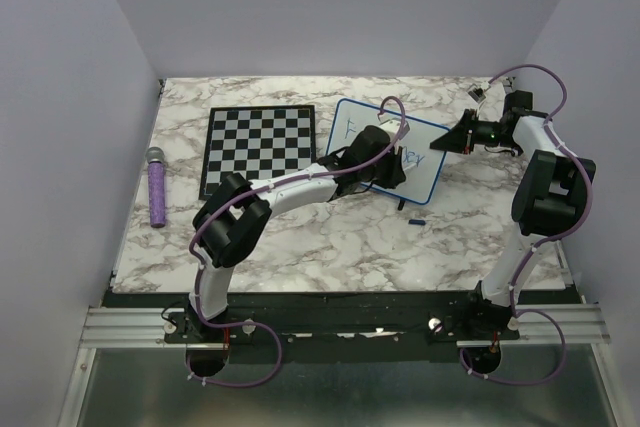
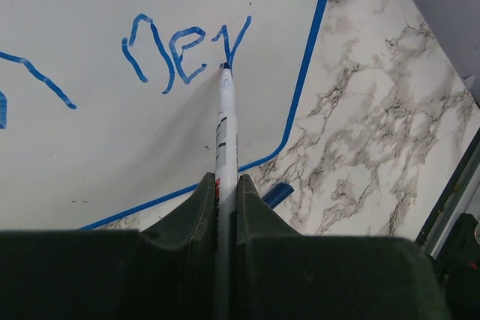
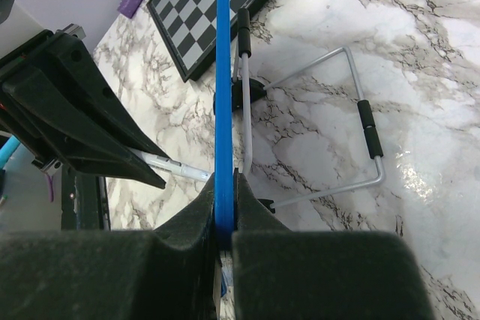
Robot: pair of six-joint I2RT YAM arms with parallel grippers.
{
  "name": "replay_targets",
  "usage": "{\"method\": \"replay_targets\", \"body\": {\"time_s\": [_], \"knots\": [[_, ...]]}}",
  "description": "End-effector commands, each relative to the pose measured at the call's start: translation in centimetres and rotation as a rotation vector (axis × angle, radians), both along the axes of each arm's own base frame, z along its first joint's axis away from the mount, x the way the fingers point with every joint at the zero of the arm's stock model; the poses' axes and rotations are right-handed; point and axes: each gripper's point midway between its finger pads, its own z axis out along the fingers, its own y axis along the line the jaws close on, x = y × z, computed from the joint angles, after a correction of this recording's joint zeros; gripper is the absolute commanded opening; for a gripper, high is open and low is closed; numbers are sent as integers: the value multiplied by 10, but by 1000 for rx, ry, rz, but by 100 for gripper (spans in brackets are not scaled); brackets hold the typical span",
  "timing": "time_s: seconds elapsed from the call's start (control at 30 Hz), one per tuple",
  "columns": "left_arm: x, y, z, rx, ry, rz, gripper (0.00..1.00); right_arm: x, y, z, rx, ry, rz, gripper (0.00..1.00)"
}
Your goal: Write a sentence on the whiteboard
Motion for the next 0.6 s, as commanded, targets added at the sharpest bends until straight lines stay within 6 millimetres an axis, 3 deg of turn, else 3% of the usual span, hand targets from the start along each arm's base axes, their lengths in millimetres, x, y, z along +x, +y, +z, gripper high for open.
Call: {"method": "replay_targets", "body": {"time_s": [0.0, 0.57], "knots": [[0, -7, 22, -56, -23, -26, 0, 6, -1, 8, -57, -84, 7, 1], [3, -16, 13, -48, -3, -40, 0, 7, -1, 8, -55, -84, 8, 0]]}}
